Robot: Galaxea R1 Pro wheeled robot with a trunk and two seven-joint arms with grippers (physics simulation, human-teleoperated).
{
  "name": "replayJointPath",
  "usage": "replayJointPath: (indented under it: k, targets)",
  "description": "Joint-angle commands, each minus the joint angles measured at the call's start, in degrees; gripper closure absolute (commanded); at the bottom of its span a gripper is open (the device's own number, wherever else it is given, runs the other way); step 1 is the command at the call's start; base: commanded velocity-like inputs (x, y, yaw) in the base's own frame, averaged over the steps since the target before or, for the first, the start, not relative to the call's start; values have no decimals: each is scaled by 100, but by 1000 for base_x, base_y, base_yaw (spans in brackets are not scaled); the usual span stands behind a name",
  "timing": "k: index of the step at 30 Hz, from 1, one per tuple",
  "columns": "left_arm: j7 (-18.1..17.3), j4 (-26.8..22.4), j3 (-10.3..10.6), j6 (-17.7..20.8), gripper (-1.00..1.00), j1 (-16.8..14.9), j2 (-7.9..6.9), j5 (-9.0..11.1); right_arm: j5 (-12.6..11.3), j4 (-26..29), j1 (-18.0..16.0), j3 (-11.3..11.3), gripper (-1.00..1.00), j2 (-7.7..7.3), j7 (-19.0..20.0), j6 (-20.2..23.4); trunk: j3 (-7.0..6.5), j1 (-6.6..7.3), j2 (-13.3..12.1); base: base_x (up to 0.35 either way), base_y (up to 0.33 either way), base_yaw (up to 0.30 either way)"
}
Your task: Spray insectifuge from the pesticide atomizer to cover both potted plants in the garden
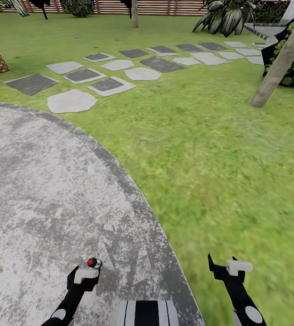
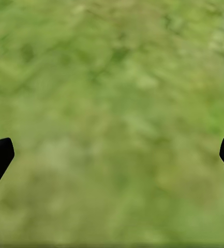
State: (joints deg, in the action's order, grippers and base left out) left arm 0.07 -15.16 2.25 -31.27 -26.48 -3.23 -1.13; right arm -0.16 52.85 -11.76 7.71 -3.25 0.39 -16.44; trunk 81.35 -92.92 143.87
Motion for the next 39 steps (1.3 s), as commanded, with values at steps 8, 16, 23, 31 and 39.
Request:
replayJointPath:
  k: [8, 16, 23, 31, 39]
  targets:
    - [25, 4, 21, -27, -100, -4, -3, -3, -2, -3, -2, 4, -100, 0, 5, -17, 114, -12, 8, 0, 0, 0]
    - [28, 4, 25, -36, -100, -4, -2, -5, -2, -5, -2, 3, -100, 0, 5, -9, 269, -30, 17, 0, 0, 0]
    - [28, 4, 29, -73, -100, 1, 0, -10, -2, -6, -2, 3, -100, 0, 5, -8, 269, -30, 17, 0, 0, 0]
    - [28, 4, 28, -88, -100, 3, -2, -10, -2, -3, -2, 3, -100, 0, 5, -8, 269, -30, 17, 53, 0, 0]
    - [28, 4, 29, -97, -100, 3, -2, -10, -2, -3, -2, 5, -100, 0, 5, -8, 269, -30, 17, 81, 0, 0]
